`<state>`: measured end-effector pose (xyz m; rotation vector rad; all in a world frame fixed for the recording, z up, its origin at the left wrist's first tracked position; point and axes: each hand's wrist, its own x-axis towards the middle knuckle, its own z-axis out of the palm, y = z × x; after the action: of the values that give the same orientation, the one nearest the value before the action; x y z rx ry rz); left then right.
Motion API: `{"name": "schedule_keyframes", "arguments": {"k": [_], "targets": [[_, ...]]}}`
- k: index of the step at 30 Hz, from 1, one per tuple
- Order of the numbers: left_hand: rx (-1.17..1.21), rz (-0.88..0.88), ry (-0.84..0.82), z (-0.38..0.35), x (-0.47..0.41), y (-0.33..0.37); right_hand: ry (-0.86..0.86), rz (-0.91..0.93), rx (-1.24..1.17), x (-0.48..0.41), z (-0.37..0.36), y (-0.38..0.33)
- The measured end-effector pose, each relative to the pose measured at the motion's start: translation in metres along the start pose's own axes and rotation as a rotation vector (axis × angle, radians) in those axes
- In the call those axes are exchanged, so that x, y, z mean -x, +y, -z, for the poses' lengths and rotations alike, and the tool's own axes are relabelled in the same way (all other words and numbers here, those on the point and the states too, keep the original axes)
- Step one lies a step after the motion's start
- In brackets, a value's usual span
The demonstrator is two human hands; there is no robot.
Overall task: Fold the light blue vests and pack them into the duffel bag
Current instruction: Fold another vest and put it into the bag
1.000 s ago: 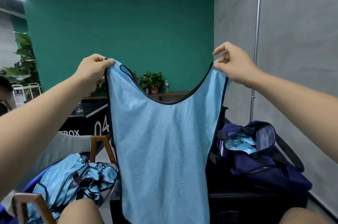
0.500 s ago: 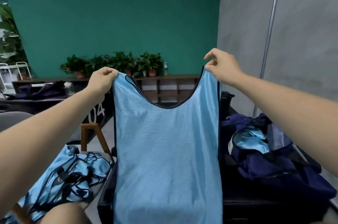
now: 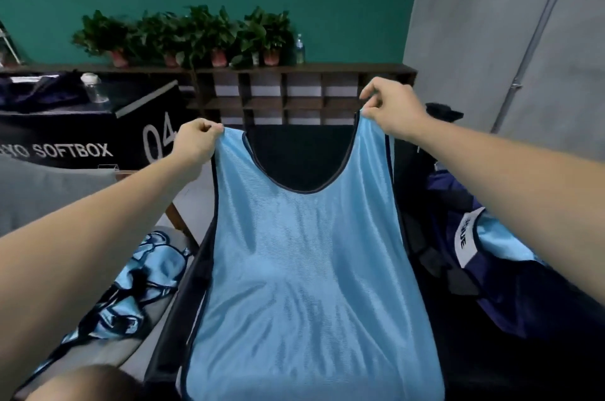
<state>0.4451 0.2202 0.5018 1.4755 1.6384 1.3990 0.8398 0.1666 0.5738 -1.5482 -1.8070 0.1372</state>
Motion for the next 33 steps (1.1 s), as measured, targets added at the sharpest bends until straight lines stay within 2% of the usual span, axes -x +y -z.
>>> {"name": "schedule_keyframes", "arguments": {"k": [14, 20, 24, 29, 33], "targets": [[-0.113, 0.096, -0.101, -0.089, -0.071, -0.101, -0.261, -0.125, 0.094, -0.060, -0.109, 0.111], [-0.233, 0.116, -0.105, -0.115, -0.102, -0.122, -0.241, -0.205, 0.070, -0.081, -0.137, 0.144], [-0.183, 0.127, -0.075, -0.122, -0.120, -0.131, -0.206, -0.408, -0.106, -0.090, -0.143, 0.166], [-0.121, 0.174, -0.173, -0.112, -0.128, -0.141, -0.525, -0.607, -0.251, -0.086, -0.131, 0.188], [-0.149, 0.248, -0.336, -0.099, -0.127, -0.138, -0.659, -0.662, -0.210, -0.086, -0.118, 0.193]]}}
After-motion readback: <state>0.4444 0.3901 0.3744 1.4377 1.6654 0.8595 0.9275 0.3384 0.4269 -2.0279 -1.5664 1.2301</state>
